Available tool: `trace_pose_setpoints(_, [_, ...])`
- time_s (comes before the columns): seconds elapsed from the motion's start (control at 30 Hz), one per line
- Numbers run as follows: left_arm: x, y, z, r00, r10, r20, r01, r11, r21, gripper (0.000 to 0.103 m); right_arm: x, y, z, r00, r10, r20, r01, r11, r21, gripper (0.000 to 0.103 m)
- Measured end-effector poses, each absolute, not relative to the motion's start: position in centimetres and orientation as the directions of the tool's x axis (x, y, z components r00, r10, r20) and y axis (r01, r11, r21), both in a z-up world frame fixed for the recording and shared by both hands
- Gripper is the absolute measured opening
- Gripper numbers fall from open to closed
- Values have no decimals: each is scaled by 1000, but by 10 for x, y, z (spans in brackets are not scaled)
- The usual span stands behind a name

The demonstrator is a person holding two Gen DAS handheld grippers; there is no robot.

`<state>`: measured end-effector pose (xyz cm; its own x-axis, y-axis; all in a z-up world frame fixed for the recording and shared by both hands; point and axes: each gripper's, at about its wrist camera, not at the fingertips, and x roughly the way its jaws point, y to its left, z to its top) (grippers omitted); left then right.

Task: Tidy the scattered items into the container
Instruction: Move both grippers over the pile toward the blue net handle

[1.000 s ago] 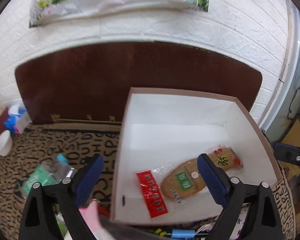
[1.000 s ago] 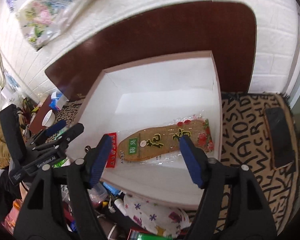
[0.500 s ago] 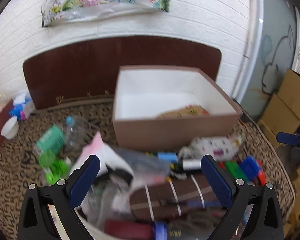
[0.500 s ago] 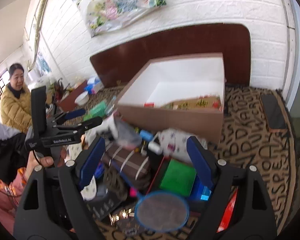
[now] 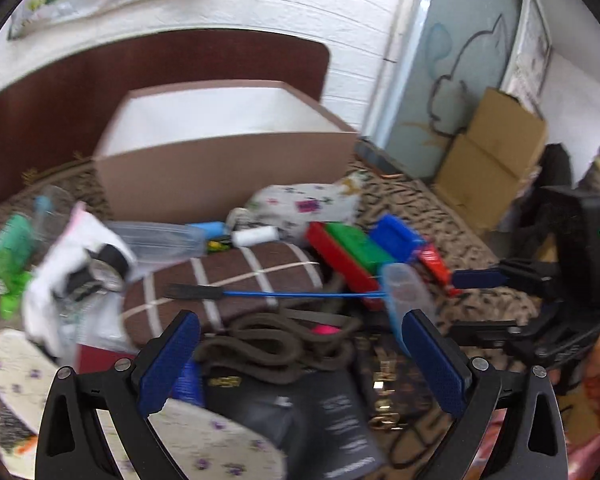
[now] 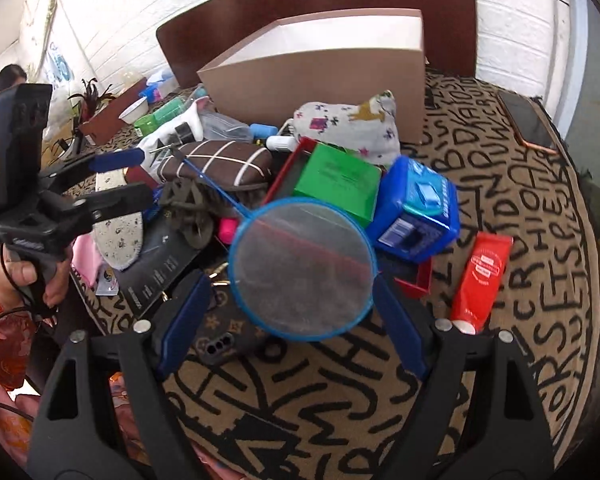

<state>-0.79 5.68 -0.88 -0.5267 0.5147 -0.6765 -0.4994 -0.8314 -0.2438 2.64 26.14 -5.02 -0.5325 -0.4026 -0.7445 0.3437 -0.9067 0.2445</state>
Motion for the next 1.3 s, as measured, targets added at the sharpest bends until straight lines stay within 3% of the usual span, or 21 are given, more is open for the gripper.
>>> trace_pose_setpoints(0.1, [-13, 59, -12, -480, 588, -651, -514, -790, -335, 103, 28, 267, -53, -536, -401, -743, 329, -910, 254, 84])
trace_pose_setpoints(0.27, [-28, 39, -14, -515, 569, -641, -420, -820, -389, 103, 28, 271, -56, -540, -397, -742, 317, -913, 257, 84])
trace_pose_setpoints(0.4, [-43, 27, -16, -546, 484, -684, -361, -873, -329, 103, 30, 275, -58, -546, -396, -738, 313, -914, 259, 84])
trace_pose_setpoints(0.6, [-53, 43, -18, -527, 442, -725, -446, -871, -207, 102, 29, 278, -61, -542, -401, -739, 312, -912, 266, 84])
trace_pose_setpoints(1.3, [-62, 35, -29, -460, 547, -699, -475, -817, -327, 102, 16, 274, -84, -482, -496, -722, 314, -867, 386, 84])
